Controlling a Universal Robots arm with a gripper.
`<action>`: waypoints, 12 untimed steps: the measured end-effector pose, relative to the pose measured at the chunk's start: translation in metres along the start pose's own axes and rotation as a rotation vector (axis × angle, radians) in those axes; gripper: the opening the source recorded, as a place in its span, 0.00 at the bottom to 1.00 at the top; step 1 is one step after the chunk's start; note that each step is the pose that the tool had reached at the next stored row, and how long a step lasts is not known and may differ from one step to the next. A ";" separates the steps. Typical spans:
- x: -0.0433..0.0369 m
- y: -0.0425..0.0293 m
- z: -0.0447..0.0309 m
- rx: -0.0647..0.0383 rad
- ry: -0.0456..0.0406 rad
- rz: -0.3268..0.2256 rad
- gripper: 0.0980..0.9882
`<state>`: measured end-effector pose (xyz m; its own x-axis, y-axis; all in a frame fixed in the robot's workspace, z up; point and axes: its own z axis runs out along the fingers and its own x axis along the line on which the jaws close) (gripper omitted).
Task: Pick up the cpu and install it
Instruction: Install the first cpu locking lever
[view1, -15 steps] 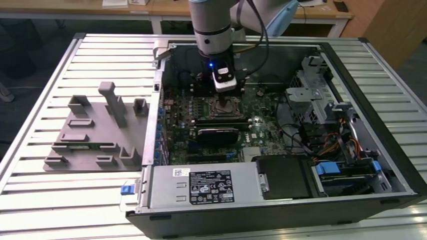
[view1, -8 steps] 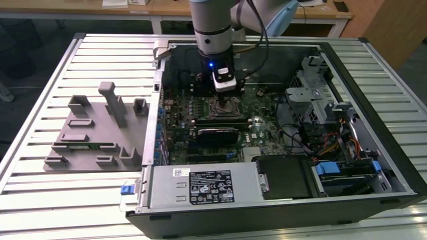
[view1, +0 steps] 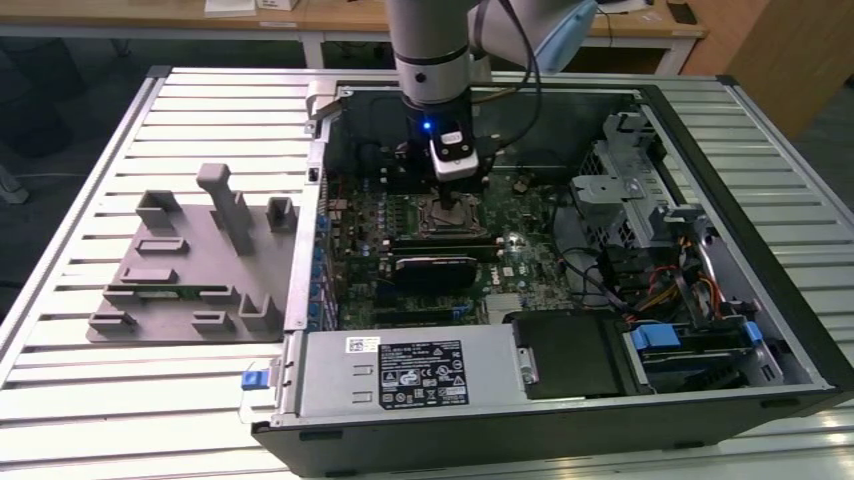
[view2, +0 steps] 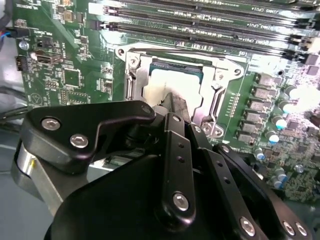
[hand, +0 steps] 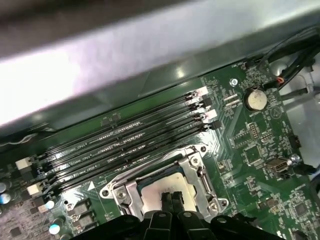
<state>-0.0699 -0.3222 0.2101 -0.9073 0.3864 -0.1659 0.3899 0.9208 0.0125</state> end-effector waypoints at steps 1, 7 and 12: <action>-0.0005 0.0001 -0.0024 0.000 0.0011 0.000 0.01; -0.0037 -0.0004 -0.0080 0.003 0.0100 0.000 0.01; -0.0059 -0.0028 -0.0076 0.007 0.0276 0.001 0.01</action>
<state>-0.0669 -0.3267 0.2186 -0.9108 0.3890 -0.1387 0.3920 0.9200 0.0060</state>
